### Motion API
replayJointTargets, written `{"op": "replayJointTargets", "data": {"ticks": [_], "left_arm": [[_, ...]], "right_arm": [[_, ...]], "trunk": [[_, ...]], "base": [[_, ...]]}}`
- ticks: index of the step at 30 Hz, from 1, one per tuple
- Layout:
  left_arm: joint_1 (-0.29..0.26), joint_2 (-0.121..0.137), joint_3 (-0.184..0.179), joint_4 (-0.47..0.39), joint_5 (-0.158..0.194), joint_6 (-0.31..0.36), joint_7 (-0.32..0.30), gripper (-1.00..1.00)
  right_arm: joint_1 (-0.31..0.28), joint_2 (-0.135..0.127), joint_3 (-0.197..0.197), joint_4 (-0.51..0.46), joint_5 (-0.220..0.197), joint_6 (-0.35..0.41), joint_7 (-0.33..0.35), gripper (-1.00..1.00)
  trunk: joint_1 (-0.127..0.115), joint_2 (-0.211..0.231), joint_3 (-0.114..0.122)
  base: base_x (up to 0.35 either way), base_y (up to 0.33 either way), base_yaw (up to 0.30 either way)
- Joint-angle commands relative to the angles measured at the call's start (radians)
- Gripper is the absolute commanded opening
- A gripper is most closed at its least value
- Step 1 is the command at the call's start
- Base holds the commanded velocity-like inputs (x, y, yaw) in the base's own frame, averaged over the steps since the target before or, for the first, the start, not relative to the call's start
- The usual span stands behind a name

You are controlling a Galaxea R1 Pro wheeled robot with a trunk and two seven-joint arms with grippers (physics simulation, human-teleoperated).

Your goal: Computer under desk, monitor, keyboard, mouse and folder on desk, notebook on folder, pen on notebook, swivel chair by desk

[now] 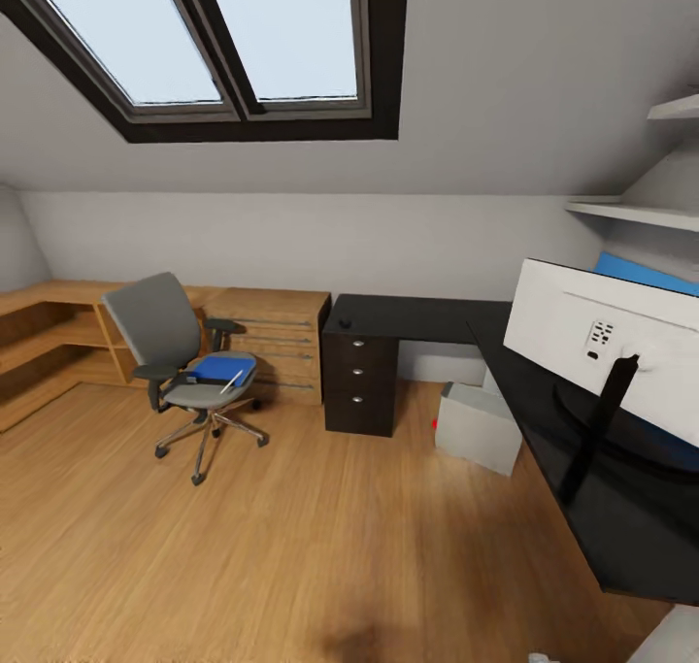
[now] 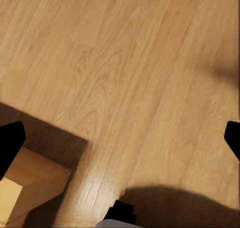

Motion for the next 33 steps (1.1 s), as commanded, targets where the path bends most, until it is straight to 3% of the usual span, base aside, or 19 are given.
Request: {"op": "replayJointTargets", "data": {"ticks": [1, 15, 33], "left_arm": [[-0.001, 0.001, -0.007, 0.0, 0.01, -0.006, 0.007, 1.0], [-0.001, 0.002, -0.011, 0.005, 0.01, -0.006, 0.007, 1.0], [-0.001, 0.01, -0.007, 0.005, 0.01, -0.006, 0.007, 1.0]], "right_arm": [[-0.001, 0.0, 0.009, 0.001, -0.01, -0.004, -0.002, 1.0], [-0.001, 0.0, 0.009, 0.001, -0.01, -0.004, -0.002, 1.0], [-0.001, 0.0, 0.009, 0.001, -0.011, -0.004, -0.002, 1.0]], "trunk": [[-0.001, -0.001, -0.001], [-0.001, -0.001, -0.001], [-0.001, -0.001, -0.001]], "base": [[-0.275, -0.182, 0.0], [-0.169, -0.289, 0.0], [-0.026, -0.344, 0.0]]}}
